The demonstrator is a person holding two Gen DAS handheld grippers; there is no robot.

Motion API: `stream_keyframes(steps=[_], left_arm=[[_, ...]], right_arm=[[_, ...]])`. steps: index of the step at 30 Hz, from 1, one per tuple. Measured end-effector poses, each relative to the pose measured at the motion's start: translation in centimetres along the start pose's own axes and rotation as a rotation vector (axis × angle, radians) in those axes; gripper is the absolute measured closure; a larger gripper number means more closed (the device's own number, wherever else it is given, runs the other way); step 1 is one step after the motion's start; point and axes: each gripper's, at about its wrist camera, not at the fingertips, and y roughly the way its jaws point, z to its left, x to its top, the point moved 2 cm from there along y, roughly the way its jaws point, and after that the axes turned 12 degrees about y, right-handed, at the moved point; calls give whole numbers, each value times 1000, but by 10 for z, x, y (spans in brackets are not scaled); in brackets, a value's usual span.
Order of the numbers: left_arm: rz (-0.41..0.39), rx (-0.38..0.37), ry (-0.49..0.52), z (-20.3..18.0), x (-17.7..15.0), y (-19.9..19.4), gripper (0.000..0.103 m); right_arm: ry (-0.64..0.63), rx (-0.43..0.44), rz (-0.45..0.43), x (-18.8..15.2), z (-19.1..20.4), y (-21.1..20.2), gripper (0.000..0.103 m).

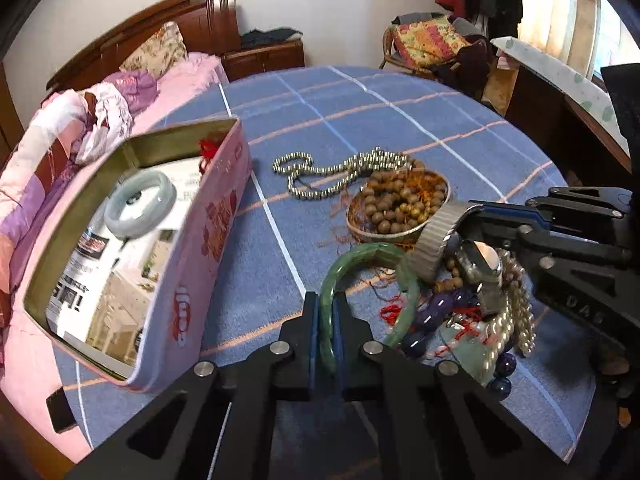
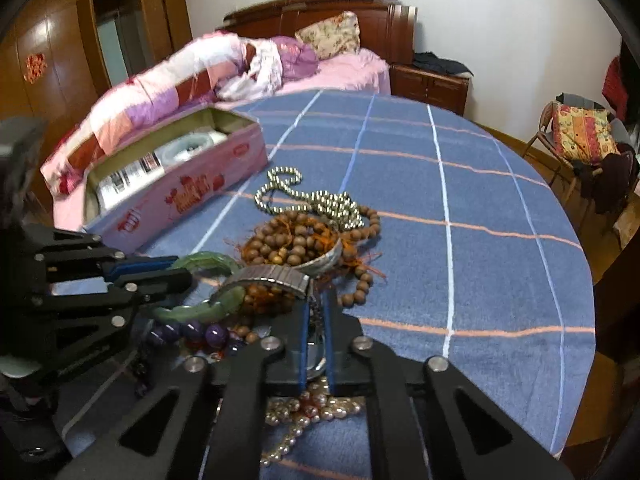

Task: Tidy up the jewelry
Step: 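Grasp the green jade bangle with the left tool while the right tool grasps the metal-band watch, then carry the green bangle and the watch over the pink tin with both tools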

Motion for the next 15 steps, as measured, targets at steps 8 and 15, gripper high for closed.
stream_keyframes(steps=[8,15], left_arm=[[-112,57,0,8,14,-36,98],[-161,62,-2,14,21,-54,98]], right_arm=[[34,30,-95,6,-1,-31,98],[44,42,-157,20,4,-46,98]])
